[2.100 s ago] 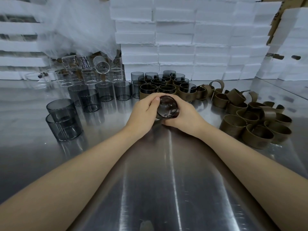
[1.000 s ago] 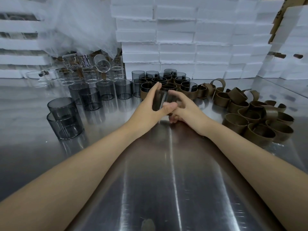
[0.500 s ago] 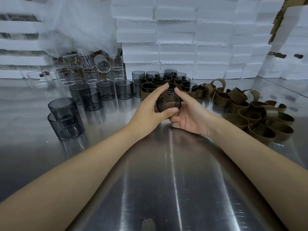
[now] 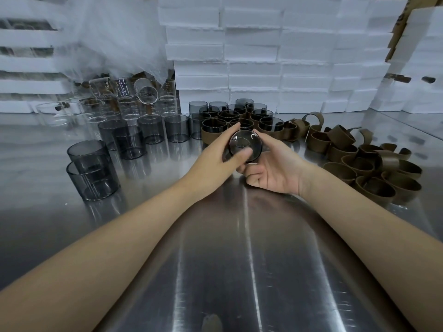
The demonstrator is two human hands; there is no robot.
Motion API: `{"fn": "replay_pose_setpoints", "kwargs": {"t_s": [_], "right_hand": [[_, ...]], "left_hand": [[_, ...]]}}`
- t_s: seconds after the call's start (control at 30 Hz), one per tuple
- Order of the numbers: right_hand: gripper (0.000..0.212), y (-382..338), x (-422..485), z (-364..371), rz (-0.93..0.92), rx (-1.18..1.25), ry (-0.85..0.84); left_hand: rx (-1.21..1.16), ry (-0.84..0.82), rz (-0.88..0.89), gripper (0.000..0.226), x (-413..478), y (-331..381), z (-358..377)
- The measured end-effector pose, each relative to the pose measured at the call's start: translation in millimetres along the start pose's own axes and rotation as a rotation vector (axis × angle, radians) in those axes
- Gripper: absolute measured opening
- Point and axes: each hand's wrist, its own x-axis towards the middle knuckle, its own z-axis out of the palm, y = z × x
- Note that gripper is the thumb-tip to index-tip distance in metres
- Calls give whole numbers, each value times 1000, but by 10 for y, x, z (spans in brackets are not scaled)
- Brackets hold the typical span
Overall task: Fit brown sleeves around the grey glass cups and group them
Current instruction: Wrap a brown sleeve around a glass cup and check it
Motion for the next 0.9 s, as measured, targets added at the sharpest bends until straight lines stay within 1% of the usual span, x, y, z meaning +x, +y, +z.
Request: {"fn": "replay_pose_setpoints", "kwargs": {"t_s": [0.03,0.1,0.23,0.3,0.37,0.43,0.53,0.6,0.73,0.9], "right_hand": [[52,-2,-4,-6,8,29,-1],[51,-1,-6,-8,13,47,2],[50,-1,-6,2,15,-4,22],[51,4,-7,12,20,-15,30],[53,18,-5,27,24,-9,28],[53,27,-3,41,21,11,25],[47,29,-17,45,14,49,-2],[48,32,-18,50,12,21,-15],[54,43,5,73,4,-31,-25],[60,51,14,76,0,-51,-20]], "left_hand": [[30,0,8,61,4,-15,8],[49,15,23,62,18,-40,16],[-37,46,25,38,28,-36,-10],[-84,84,24,34,16,-18,-19],[-136,102,13,40,-9,12,-33],[-162,64,-2,47,-22,31,-41],[-69,15,7,65,-29,54,-27],[-40,53,15,69,-31,55,-20],[-86,105,8,60,-45,66,-18],[-94,141,46,34,-36,68,-3]]}}
